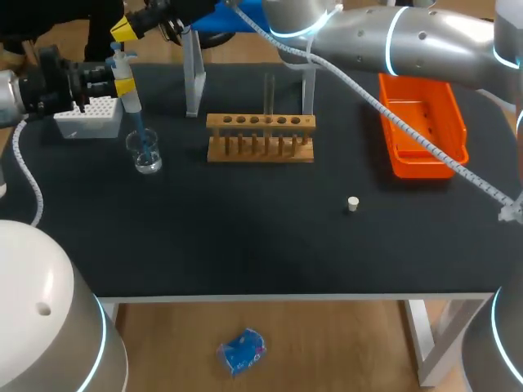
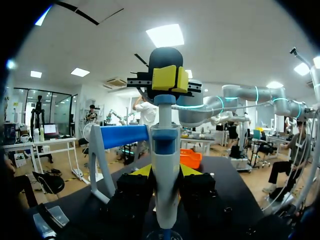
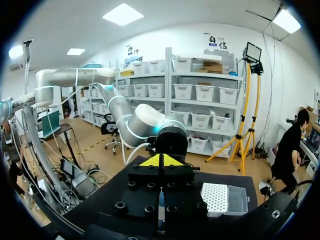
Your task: Invert the test tube, pick up the pipette, mount the tip to pipette, aspirate from beaker and dispense into the tube, eject the tip, return the pipette, and cap with the stopper.
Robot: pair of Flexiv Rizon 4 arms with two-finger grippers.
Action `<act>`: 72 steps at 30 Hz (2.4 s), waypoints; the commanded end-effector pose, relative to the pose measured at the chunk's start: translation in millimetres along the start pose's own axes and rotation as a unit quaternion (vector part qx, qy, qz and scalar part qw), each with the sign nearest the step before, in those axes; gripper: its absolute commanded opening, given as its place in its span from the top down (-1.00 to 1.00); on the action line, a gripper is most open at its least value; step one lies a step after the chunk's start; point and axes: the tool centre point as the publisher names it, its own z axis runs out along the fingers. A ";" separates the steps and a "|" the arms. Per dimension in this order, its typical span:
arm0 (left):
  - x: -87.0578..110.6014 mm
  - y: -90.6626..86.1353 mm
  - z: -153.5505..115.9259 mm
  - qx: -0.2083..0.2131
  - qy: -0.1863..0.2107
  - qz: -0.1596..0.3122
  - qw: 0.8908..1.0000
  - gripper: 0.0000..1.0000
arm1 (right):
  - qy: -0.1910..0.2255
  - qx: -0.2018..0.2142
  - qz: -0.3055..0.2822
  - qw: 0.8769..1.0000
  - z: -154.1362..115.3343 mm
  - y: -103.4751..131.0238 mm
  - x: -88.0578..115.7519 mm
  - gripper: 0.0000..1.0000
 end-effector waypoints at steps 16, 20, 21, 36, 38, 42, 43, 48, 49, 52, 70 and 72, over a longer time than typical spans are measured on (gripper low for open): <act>-0.2 0.2 -0.4 0.001 0.000 0.001 1.000 1.00 | 0.005 0.012 0.008 1.000 4.3 -4.8 -15.3 1.00; -0.2 0.2 -0.4 0.001 0.000 0.001 1.000 1.00 | 0.006 0.015 0.012 1.000 5.6 -6.3 -15.3 1.00; -0.2 0.2 -0.4 0.001 0.000 0.001 1.000 1.00 | 0.006 0.015 0.012 1.000 5.6 -6.3 -15.3 1.00; -0.2 0.2 -0.4 0.001 0.000 0.001 1.000 1.00 | 0.005 0.028 0.022 0.999 6.2 -11.6 -14.7 1.00; -0.2 0.2 -0.4 0.001 0.000 0.001 1.000 1.00 | 0.005 0.030 0.023 0.999 6.3 -12.4 -14.0 1.00; -0.2 0.2 -0.4 0.001 0.000 0.001 1.000 1.00 | 0.005 0.031 0.025 0.999 6.7 -14.0 -13.5 1.00; -0.2 0.2 -0.4 0.001 0.000 0.001 1.000 1.00 | 0.005 0.031 0.025 0.999 6.8 -14.5 -13.4 1.00; -0.2 0.2 -0.4 0.001 0.000 0.001 1.000 1.00 | 0.006 0.029 0.029 0.999 7.2 -17.9 -12.9 1.00; -0.2 0.2 -0.4 0.001 0.000 0.001 1.000 1.00 | 0.006 0.029 0.030 0.999 7.2 -18.3 -12.9 1.00; -0.2 0.2 -0.4 0.001 0.000 0.001 1.000 1.00 | 0.006 0.028 0.032 0.999 7.6 -20.1 -12.4 1.00; -0.2 0.2 -0.4 0.001 0.000 0.001 1.000 1.00 | 0.008 0.025 0.043 0.999 11.2 -28.8 -10.7 1.00; -0.2 0.2 -0.4 0.001 0.000 0.001 1.000 1.00 | 0.008 0.025 0.044 0.999 11.5 -29.4 -10.4 1.00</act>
